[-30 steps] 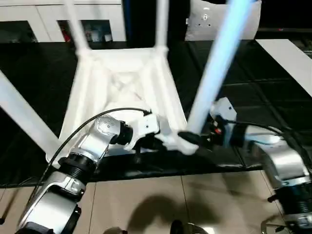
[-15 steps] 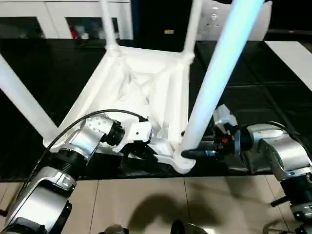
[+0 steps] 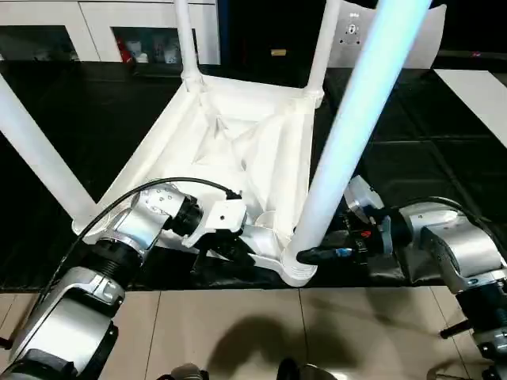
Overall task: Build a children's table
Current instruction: Rotate leg to tighten
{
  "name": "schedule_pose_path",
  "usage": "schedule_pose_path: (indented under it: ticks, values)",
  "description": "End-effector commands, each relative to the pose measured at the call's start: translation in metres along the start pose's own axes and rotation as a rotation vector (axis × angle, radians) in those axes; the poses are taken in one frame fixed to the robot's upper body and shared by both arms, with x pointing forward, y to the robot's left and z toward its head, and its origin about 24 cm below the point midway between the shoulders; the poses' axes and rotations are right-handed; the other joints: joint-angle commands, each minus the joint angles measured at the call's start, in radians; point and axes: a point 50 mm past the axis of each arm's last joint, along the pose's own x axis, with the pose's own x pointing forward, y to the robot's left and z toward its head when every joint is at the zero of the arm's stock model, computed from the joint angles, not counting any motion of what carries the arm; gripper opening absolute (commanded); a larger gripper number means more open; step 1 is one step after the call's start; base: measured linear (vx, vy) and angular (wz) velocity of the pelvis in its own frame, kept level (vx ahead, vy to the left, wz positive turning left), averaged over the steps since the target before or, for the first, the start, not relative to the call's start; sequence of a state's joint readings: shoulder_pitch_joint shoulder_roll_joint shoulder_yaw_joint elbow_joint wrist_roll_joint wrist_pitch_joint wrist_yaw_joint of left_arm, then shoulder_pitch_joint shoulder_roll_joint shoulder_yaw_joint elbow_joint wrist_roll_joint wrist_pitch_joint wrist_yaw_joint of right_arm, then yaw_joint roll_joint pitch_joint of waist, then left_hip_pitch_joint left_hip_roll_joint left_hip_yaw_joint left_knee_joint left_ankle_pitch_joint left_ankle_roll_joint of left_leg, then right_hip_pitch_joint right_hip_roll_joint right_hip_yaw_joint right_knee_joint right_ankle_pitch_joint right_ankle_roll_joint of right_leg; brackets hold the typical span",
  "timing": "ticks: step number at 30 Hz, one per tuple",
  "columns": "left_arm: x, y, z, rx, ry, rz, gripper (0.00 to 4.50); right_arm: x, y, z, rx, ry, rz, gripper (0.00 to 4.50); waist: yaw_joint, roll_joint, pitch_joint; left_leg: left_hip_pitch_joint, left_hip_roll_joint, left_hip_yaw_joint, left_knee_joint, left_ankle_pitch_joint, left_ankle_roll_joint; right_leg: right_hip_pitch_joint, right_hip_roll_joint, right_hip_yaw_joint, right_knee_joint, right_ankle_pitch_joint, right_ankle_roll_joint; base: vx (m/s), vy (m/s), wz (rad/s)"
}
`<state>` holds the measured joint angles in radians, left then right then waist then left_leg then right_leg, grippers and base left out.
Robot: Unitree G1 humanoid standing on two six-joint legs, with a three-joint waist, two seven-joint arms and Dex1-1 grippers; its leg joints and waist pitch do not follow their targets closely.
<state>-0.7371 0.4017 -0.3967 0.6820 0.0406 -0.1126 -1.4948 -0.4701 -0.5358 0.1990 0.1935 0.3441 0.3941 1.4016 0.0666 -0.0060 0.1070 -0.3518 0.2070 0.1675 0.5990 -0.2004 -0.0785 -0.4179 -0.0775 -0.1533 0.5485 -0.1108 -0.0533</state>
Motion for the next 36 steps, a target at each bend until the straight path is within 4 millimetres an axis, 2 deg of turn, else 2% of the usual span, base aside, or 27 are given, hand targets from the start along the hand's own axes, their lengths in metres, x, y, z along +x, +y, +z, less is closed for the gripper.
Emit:
schedule_pose_path:
  ticks: [1,5,6,8,9,11,13,14,15,16,18,19,20,21,22,24,25,26,28,29,30,31,32,33,34,35,36]
  values:
    - [0.003,0.009,0.014,0.010,-0.021,0.062,0.00,0.012,0.006,0.006,0.044,-0.086,0.016,2.01,-0.005,-0.013,-0.083,0.000,0.023,0.001,-0.064,-0.100,0.113,0.072,-0.068,0.059,-0.065,-0.441,-0.086,0.000,0.000,0.00]
    - [0.009,0.017,0.023,-0.092,-0.096,0.183,0.00,0.032,0.003,0.006,0.057,-0.120,-0.152,2.01,-0.018,-0.015,-0.075,0.002,0.015,0.001,-0.065,-0.131,0.077,0.070,-0.068,0.052,-0.082,-0.540,-0.043,0.000,0.000,0.00]
    - [0.011,0.018,0.026,-0.111,-0.112,0.206,0.00,0.037,0.001,0.006,0.067,-0.123,-0.198,2.01,-0.022,-0.014,-0.074,0.002,0.008,-0.001,-0.063,-0.141,0.065,0.070,-0.067,0.044,-0.091,-0.586,-0.016,0.000,0.000,0.00]
    - [0.018,0.023,0.033,-0.148,-0.128,0.263,0.00,0.050,-0.004,0.007,0.117,-0.155,-0.320,2.00,-0.049,-0.016,-0.070,-0.007,0.001,-0.006,-0.060,-0.164,0.046,0.075,-0.064,0.028,-0.106,-0.639,0.031,0.000,0.000,0.00]
    - [0.023,0.027,0.039,-0.173,-0.136,0.308,0.00,0.060,-0.008,0.008,0.141,-0.170,-0.391,2.00,-0.056,-0.014,-0.072,-0.009,0.000,-0.007,-0.059,-0.164,0.044,0.077,-0.063,0.024,-0.107,-0.639,0.039,0.000,0.000,0.00]
    - [0.027,0.032,0.044,-0.191,-0.139,0.354,0.00,0.070,-0.011,0.010,0.171,-0.184,-0.464,1.99,-0.087,-0.013,-0.069,-0.011,-0.004,-0.011,-0.055,-0.190,0.046,0.075,-0.061,0.010,-0.121,-0.650,0.058,0.000,0.000,0.00]
    - [0.031,0.036,0.049,-0.212,-0.146,0.401,0.00,0.075,-0.014,0.011,0.202,-0.194,-0.520,1.99,-0.102,-0.003,-0.071,-0.002,0.001,-0.014,-0.055,-0.212,0.065,0.079,-0.065,0.000,-0.133,-0.636,0.060,0.000,0.000,0.00]
    - [0.036,0.040,0.053,-0.237,-0.153,0.443,0.00,0.079,-0.017,0.013,0.228,-0.202,-0.573,1.99,-0.108,0.005,-0.068,0.006,0.007,-0.017,-0.057,-0.227,0.076,0.075,-0.066,-0.001,-0.136,-0.609,0.046,0.000,0.000,0.00]
    - [0.039,0.043,0.056,-0.260,-0.160,0.472,0.00,0.082,-0.020,0.014,0.244,-0.202,-0.623,1.99,-0.112,0.005,-0.067,0.011,0.012,-0.019,-0.058,-0.240,0.076,0.070,-0.066,-0.002,-0.136,-0.598,0.033,0.000,0.000,0.00]
    - [0.043,0.047,0.060,-0.291,-0.169,0.515,0.00,0.087,-0.026,0.015,0.266,-0.198,-0.704,1.99,-0.123,0.005,-0.064,0.011,0.012,-0.022,-0.058,-0.261,0.071,0.071,-0.064,-0.008,-0.136,-0.591,0.020,0.000,0.000,0.00]
    - [0.046,0.050,0.062,-0.311,-0.169,0.559,0.00,0.091,-0.031,0.016,0.293,-0.201,-0.771,1.98,-0.134,0.003,-0.067,0.005,0.010,-0.027,-0.058,-0.268,0.066,0.080,-0.065,-0.013,-0.135,-0.589,0.027,0.000,0.000,0.00]
    - [0.047,0.054,0.064,-0.329,-0.166,0.611,0.00,0.094,-0.035,0.017,0.322,-0.209,-0.838,1.98,-0.137,0.009,-0.066,0.004,0.009,-0.027,-0.059,-0.265,0.073,0.080,-0.066,-0.010,-0.136,-0.576,0.026,0.000,0.000,0.00]
    - [0.046,0.060,0.066,-0.343,-0.155,0.683,0.00,0.097,-0.040,0.019,0.332,-0.227,-0.899,1.98,-0.141,0.009,-0.067,0.004,0.004,-0.026,-0.057,-0.260,0.076,0.077,-0.068,-0.007,-0.132,-0.568,0.015,0.000,0.000,0.00]
    - [0.045,0.063,0.066,-0.347,-0.149,0.714,0.00,0.098,-0.041,0.021,0.328,-0.235,-0.916,2.54,-0.145,0.009,-0.067,0.004,0.004,-0.026,-0.057,-0.257,0.076,0.076,-0.068,-0.006,-0.130,-0.563,0.009,0.000,0.000,0.00]
    - [0.043,0.064,0.066,-0.343,-0.145,0.727,0.00,0.097,-0.043,0.022,0.329,-0.258,-0.942,2.54,-0.144,0.008,-0.070,0.001,0.006,-0.029,-0.059,-0.241,0.084,0.082,-0.070,-0.003,-0.125,-0.537,-0.001,0.000,0.000,0.00]
    - [0.041,0.065,0.065,-0.338,-0.145,0.737,0.00,0.095,-0.044,0.025,0.340,-0.311,-0.958,2.68,-0.141,0.006,-0.075,-0.003,0.007,-0.027,-0.061,-0.208,0.103,0.082,-0.073,0.009,-0.113,-0.481,-0.030,0.000,0.000,0.00]
    - [0.040,0.065,0.065,-0.331,-0.143,0.730,0.00,0.094,-0.045,0.026,0.328,-0.319,-0.964,2.74,-0.139,0.006,-0.077,-0.010,0.009,-0.027,-0.063,-0.177,0.117,0.085,-0.076,0.016,-0.101,-0.433,-0.056,0.000,0.000,0.00]
    - [0.039,0.064,0.064,-0.325,-0.140,0.723,0.00,0.093,-0.045,0.026,0.314,-0.321,-0.963,3.05,-0.136,0.005,-0.080,-0.011,0.013,-0.028,-0.064,-0.148,0.128,0.086,-0.074,0.021,-0.091,-0.391,-0.082,0.000,0.000,0.00]
    - [0.037,0.060,0.060,-0.304,-0.136,0.692,0.00,0.086,-0.044,0.026,0.281,-0.336,-0.953,3.14,-0.132,0.002,-0.080,-0.014,0.009,-0.023,-0.062,-0.127,0.144,0.085,-0.074,0.028,-0.083,-0.357,-0.107,0.000,0.000,0.00]
    - [0.037,0.060,0.060,-0.302,-0.136,0.689,0.00,0.086,-0.044,0.026,0.278,-0.337,-0.952,3.19,-0.129,-0.002,-0.080,-0.016,0.004,-0.020,-0.060,-0.122,0.154,0.085,-0.073,0.030,-0.081,-0.362,-0.108,0.000,0.000,0.00]
    - [0.036,0.058,0.057,-0.292,-0.134,0.673,0.00,0.081,-0.043,0.026,0.244,-0.337,-0.937,3.33,-0.127,-0.002,-0.080,-0.016,0.003,-0.019,-0.059,-0.119,0.156,0.085,-0.075,0.032,-0.079,-0.366,-0.111,0.000,0.000,0.00]
    - [0.035,0.056,0.054,-0.284,-0.129,0.657,0.00,0.075,-0.043,0.024,0.217,-0.332,-0.927,3.33,-0.123,0.000,-0.085,-0.021,0.002,-0.020,-0.058,-0.089,0.165,0.091,-0.074,0.032,-0.074,-0.347,-0.109,0.000,0.000,0.00]
    - [0.032,0.052,0.049,-0.269,-0.126,0.626,0.00,0.066,-0.040,0.021,0.178,-0.322,-0.892,3.49,-0.118,0.002,-0.090,-0.026,0.006,-0.024,-0.056,-0.043,0.184,0.095,-0.075,0.035,-0.062,-0.290,-0.118,0.000,0.000,0.00]
    - [0.032,0.052,0.049,-0.268,-0.126,0.623,0.00,0.065,-0.040,0.021,0.175,-0.321,-0.888,3.63,-0.115,0.001,-0.092,-0.028,0.007,-0.023,-0.053,-0.021,0.197,0.094,-0.074,0.037,-0.057,-0.253,-0.124,0.000,0.000,0.00]
    - [0.030,0.048,0.044,-0.256,-0.123,0.596,0.00,0.057,-0.038,0.018,0.144,-0.309,-0.851,3.66,-0.116,0.000,-0.088,-0.030,0.009,-0.022,-0.053,-0.005,0.221,0.089,-0.071,0.038,-0.053,-0.220,-0.140,0.000,0.000,0.00]
    - [0.030,0.048,0.044,-0.256,-0.123,0.596,0.00,0.057,-0.038,0.018,0.144,-0.309,-0.851,3.70,-0.113,-0.001,-0.088,-0.029,0.007,-0.021,-0.052,-0.014,0.226,0.089,-0.071,0.037,-0.054,-0.225,-0.142,0.000,0.000,0.00]
    - [0.027,0.045,0.041,-0.238,-0.122,0.567,0.00,0.048,-0.036,0.015,0.127,-0.301,-0.824,3.70,-0.108,-0.002,-0.083,-0.026,0.005,-0.018,-0.053,-0.041,0.221,0.088,-0.072,0.038,-0.060,-0.270,-0.131,0.000,0.000,0.00]
